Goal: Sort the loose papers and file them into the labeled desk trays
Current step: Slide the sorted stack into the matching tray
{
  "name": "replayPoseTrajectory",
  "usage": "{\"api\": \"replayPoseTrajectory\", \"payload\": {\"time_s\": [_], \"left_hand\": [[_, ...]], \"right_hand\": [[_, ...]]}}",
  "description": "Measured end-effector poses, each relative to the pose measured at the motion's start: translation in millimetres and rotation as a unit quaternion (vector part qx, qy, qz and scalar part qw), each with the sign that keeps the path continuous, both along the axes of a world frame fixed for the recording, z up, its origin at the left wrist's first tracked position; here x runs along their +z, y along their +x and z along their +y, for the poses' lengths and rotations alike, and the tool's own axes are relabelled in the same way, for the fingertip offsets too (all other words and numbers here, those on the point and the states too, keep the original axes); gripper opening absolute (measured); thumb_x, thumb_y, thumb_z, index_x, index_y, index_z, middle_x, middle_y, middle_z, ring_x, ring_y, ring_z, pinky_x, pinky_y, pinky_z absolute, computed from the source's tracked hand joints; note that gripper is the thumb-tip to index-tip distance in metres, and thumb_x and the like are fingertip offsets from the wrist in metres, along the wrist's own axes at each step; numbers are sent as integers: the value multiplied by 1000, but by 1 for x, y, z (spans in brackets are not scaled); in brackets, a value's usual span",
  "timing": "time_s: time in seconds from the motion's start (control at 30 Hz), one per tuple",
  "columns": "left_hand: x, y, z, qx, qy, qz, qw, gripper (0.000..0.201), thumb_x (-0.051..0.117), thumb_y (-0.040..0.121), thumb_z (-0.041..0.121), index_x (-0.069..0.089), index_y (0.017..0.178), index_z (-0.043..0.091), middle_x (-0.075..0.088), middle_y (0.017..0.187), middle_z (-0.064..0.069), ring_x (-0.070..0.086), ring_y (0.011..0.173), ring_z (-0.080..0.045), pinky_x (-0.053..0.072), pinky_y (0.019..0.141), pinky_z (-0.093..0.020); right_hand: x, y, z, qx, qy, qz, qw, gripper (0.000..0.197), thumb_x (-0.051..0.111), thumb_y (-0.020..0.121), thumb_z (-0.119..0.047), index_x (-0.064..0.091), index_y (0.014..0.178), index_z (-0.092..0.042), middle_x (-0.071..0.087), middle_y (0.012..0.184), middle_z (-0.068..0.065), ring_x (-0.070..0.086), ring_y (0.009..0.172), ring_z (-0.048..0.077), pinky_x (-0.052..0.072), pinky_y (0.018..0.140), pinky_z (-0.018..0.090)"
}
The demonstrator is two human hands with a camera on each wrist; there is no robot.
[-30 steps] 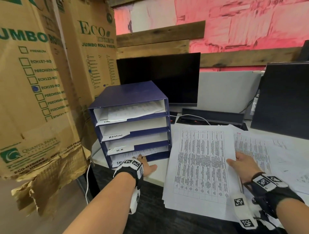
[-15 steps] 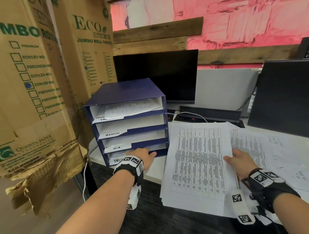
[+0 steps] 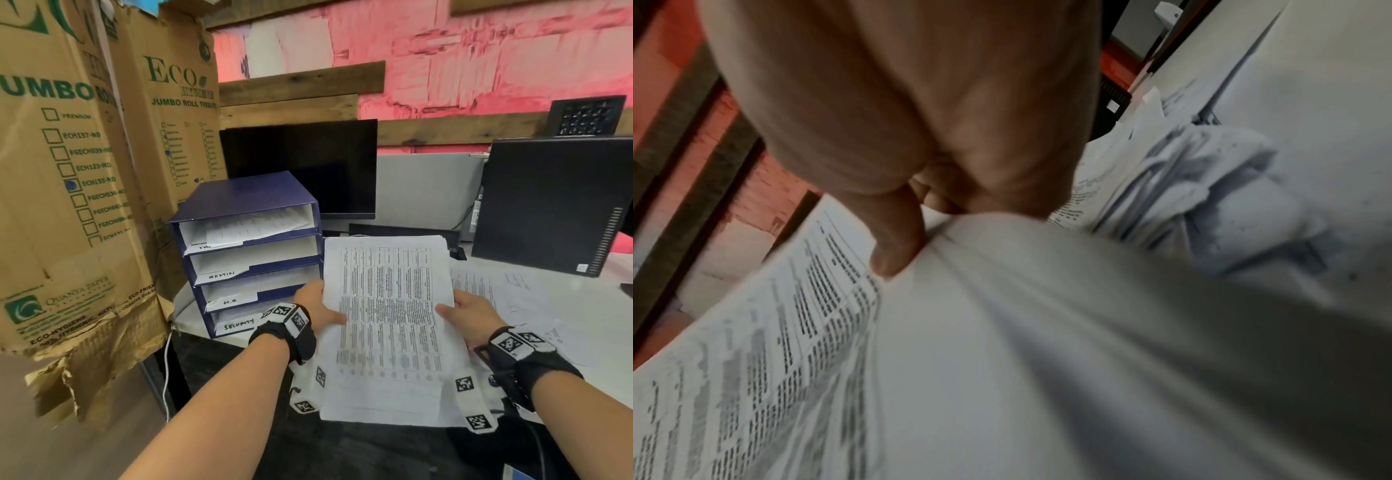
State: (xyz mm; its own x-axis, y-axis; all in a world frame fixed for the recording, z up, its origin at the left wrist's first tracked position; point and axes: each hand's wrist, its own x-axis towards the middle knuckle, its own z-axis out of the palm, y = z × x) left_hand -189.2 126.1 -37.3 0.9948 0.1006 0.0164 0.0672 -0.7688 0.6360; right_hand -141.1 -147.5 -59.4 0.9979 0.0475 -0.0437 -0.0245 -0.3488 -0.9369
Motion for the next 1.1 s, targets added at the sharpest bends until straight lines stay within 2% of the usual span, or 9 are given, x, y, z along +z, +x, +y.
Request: {"api": "replayPoseTrajectory", "payload": {"time_s": [0.07, 0.23, 0.33, 0.47, 0.57, 0.63, 0.77, 0.97, 1.1], "left_hand": [[2, -1, 5, 32, -32, -28, 999, 37, 81, 72, 19, 67, 106, 12, 70, 109, -4, 65, 96, -18, 53, 83, -31], [4, -21, 30, 89, -57, -60, 993, 22, 70, 85, 18, 70, 105, 10, 70, 100, -3, 62, 83, -17, 49, 72, -24], [2, -37, 55, 131, -47, -52, 989, 25, 62, 91, 20, 68, 112, 8, 68, 113, -8, 64, 100, -25, 48, 79, -26], [-7, -57, 94, 193, -11, 39, 980, 31, 50, 95, 14, 59, 121, 2, 61, 123, -14, 57, 113, -31, 41, 82, -26], [-21, -74, 112, 288, 9, 25, 957, 36, 50, 91, 5, 46, 125, -6, 57, 122, -21, 56, 112, -36, 44, 85, -32], [-30, -82, 121, 311, 11, 8, 950, 41, 48, 90, -1, 40, 130, -5, 54, 123, -25, 55, 113, -37, 44, 89, -34], [-43, -86, 134, 266, 48, 76, 960, 35, 44, 94, 0, 53, 128, -2, 55, 131, -19, 52, 122, -31, 42, 96, -29], [-68, -76, 128, 210, 59, 134, 967, 46, 39, 98, 3, 36, 144, 3, 33, 151, -15, 35, 138, -26, 28, 109, -25], [-69, -65, 127, 249, 20, 103, 963, 43, 42, 97, 6, 41, 140, 0, 42, 144, -18, 42, 132, -29, 34, 106, -30]], "right_hand": [[4, -6, 0, 17, 32, 6, 999, 26, 63, 88, -9, 64, 114, -8, 70, 107, 10, 68, 93, 28, 54, 87, 46], [11, -15, 8, 76, 47, 10, 996, 25, 67, 85, -7, 64, 110, -10, 70, 109, 10, 68, 95, 29, 53, 88, 49], [15, -23, 20, 130, -12, -4, 991, 18, 66, 86, -8, 66, 103, -14, 71, 106, 7, 69, 95, 25, 53, 89, 46], [18, -32, 40, 196, -127, -21, 972, 11, 64, 88, -15, 65, 96, -23, 70, 99, -2, 67, 90, 16, 52, 89, 38], [11, -29, 56, 175, -140, -29, 974, 16, 62, 88, -11, 66, 102, -18, 70, 101, 3, 67, 91, 19, 51, 91, 39], [7, -26, 63, 142, -121, -21, 982, 20, 60, 89, -7, 66, 107, -12, 69, 105, 7, 65, 93, 22, 50, 90, 37], [0, -14, 65, 73, -137, -36, 987, 27, 57, 89, -4, 64, 115, -3, 64, 117, 14, 59, 104, 28, 44, 90, 33], [-3, 1, 53, -21, -119, -27, 992, 31, 53, 90, 0, 60, 120, 2, 61, 124, 19, 55, 114, 35, 41, 92, 35], [-2, 10, 45, -58, -111, -28, 992, 28, 53, 90, 1, 60, 117, 5, 61, 121, 21, 56, 106, 35, 42, 88, 34]]}}
